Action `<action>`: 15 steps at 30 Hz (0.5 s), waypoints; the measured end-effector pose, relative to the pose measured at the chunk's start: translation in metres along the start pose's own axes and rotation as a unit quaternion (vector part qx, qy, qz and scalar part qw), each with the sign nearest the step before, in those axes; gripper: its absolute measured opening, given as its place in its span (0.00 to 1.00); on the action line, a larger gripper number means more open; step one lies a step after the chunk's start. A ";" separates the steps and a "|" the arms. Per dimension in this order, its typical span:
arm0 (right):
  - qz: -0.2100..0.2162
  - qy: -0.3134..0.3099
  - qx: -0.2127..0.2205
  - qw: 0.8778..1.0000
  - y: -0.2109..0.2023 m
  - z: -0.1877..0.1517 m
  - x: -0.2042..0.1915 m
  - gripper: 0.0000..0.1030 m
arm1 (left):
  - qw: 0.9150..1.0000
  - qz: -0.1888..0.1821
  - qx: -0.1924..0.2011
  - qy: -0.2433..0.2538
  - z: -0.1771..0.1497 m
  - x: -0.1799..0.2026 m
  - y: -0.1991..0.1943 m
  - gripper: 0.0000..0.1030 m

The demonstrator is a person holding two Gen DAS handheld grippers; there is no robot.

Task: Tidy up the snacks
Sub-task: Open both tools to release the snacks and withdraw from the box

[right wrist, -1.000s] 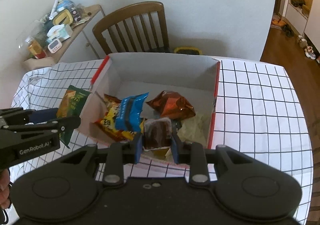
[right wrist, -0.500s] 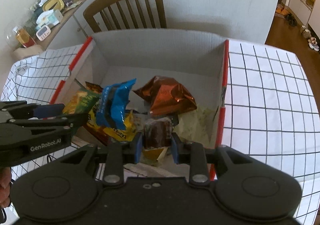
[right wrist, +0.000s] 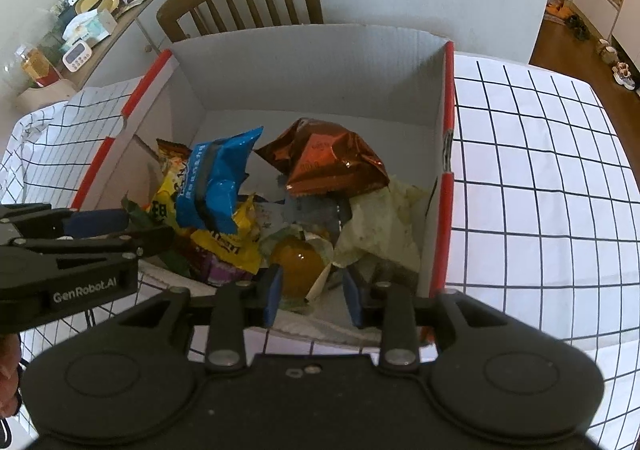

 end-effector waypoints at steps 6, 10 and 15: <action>0.006 0.008 0.020 1.000 -0.021 -0.008 0.002 0.33 | 0.999 -0.003 0.031 0.007 -0.009 -0.002 -0.025 0.54; 0.019 0.008 0.039 0.999 -0.040 -0.016 -0.001 0.35 | 0.998 -0.009 0.054 0.009 -0.016 -0.004 -0.044 0.55; 0.019 -0.015 0.068 0.997 -0.064 -0.027 -0.015 0.50 | 0.996 -0.013 0.091 0.017 -0.027 -0.005 -0.070 0.56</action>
Point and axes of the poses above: each gripper's, at about its wrist camera, not at the fingertips, and y roughly the way its jaws point, x to its right, z to its top, the point moved 1 cm from there along y, roughly the way its jaws point, and after that the axes turned 8 degrees about -y, right-handed, at the moved point
